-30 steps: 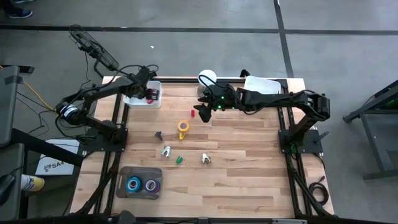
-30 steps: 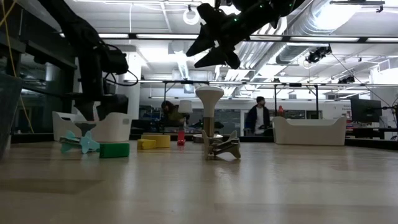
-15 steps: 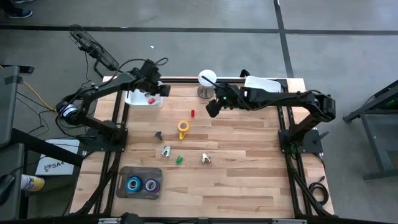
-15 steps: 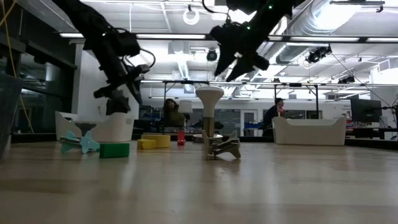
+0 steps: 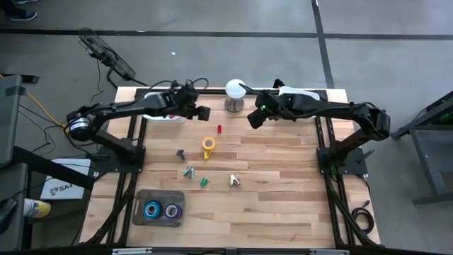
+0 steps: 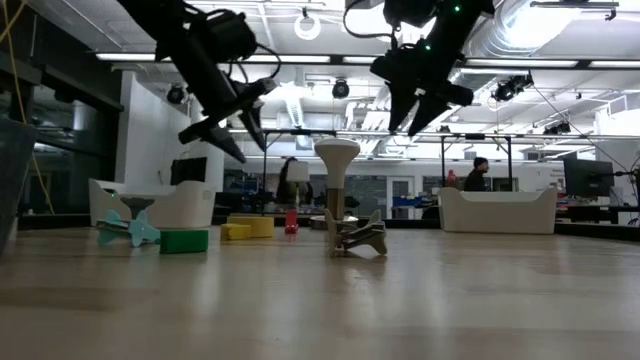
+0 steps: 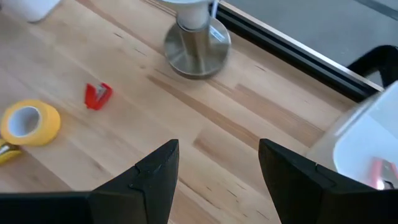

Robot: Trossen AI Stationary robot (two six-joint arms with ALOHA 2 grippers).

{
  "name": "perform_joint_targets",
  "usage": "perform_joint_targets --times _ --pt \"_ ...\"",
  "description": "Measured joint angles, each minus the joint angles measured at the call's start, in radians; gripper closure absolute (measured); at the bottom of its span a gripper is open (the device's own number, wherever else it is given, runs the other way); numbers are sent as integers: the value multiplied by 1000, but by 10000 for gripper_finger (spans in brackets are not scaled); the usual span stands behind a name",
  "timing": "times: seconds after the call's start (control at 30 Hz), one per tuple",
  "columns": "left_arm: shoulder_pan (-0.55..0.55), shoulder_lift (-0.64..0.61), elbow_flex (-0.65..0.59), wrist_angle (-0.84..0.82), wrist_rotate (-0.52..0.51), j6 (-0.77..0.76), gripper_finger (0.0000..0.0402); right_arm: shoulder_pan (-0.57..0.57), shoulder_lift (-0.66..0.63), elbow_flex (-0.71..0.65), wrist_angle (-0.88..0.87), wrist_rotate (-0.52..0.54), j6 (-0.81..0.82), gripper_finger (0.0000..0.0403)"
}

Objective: Pick and place Stapler, Stapler remover, tape
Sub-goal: Put the red stapler into the left white bin

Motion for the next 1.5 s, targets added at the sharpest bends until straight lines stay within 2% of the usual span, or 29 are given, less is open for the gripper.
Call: perform_joint_targets --times 0.3,0.53,0.67,0.87,0.97,1.03,1.5 --pt "-123 105 0 133 -58 -144 190 -42 -4 0 -28 -3 -38 190" --pt "-158 173 0 134 -83 -255 190 -70 -4 0 -46 -9 -90 190" --pt "-178 218 47 93 -99 -267 190 -90 -4 0 -53 -8 -143 190" --pt "-187 325 245 -93 -171 -219 190 -125 -7 0 -90 -14 -198 190" --pt "-187 383 334 -193 -172 -194 190 -147 -20 0 -112 0 -204 190" --pt "-187 418 372 -202 -171 -187 190 -161 -34 0 -119 5 -220 190" --pt "-193 499 402 -231 -155 -227 190 -263 -188 0 -132 41 -287 190"
